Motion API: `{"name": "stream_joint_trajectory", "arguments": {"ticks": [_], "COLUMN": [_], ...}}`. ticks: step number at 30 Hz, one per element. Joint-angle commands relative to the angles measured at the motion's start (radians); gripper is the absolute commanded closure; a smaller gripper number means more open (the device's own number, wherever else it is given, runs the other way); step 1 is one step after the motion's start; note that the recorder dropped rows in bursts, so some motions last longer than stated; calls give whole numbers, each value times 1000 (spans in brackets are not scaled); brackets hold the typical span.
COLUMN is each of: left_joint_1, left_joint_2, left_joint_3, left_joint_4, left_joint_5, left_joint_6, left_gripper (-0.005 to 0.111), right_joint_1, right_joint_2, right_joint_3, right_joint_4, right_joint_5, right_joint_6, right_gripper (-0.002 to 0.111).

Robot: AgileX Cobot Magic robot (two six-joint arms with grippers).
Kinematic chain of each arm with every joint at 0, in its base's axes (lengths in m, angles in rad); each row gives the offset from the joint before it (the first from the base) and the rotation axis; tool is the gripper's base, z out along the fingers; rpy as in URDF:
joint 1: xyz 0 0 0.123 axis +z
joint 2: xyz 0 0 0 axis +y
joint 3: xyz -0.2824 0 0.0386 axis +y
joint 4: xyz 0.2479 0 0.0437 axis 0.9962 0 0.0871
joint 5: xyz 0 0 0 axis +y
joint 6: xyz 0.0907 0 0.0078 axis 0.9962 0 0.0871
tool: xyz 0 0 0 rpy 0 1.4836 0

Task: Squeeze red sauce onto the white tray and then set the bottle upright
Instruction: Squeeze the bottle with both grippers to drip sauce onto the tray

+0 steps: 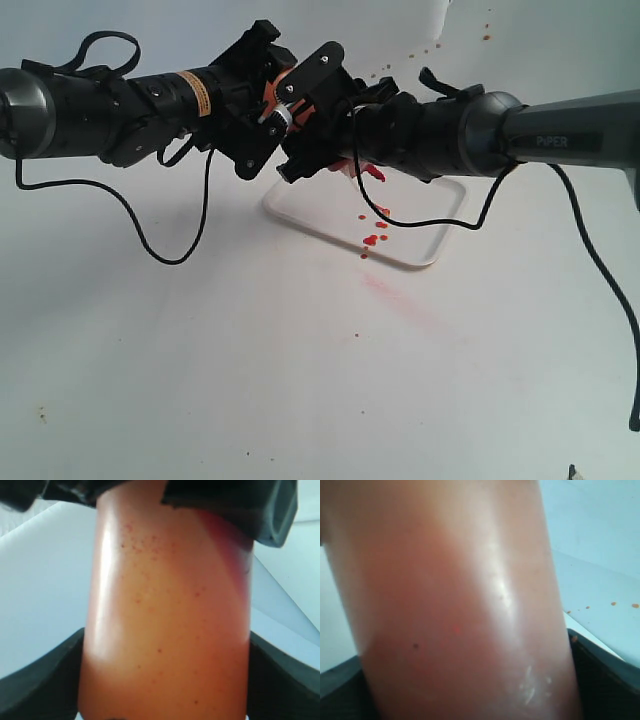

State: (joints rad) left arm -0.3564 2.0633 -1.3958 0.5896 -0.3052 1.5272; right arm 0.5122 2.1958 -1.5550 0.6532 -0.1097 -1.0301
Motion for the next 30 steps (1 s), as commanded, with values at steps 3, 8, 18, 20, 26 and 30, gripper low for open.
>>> {"name": "stream_joint_trajectory", "arguments": {"ticks": [3, 8, 18, 20, 26, 30], "left_joint_1": [3, 3, 3, 3, 3, 3], "left_joint_2": [-14, -14, -14, -14, -14, -14], "left_joint_3": [-5, -5, -5, -5, -5, -5], "left_joint_4": [-41, -41, -41, -41, -41, -41], "left_joint_5": [-53, -46, -31, -31, -27, -27], "left_joint_6": [-29, -29, -25, -25, -25, -25], "left_gripper": [107, 107, 107, 107, 107, 107], "right_joint_1": [-2, -2, -2, -2, -2, -2], "right_joint_2": [-2, -2, -2, -4, -40, -88], "right_joint_3": [-6, -6, -6, -6, -6, -6], "right_joint_4": [19, 19, 35, 35, 17, 17], "right_joint_5": [-37, -37, -35, -10, 98, 199], "right_joint_6": [11, 11, 11, 6, 6, 8], "right_gripper": [108, 107, 3, 3, 3, 3]}}
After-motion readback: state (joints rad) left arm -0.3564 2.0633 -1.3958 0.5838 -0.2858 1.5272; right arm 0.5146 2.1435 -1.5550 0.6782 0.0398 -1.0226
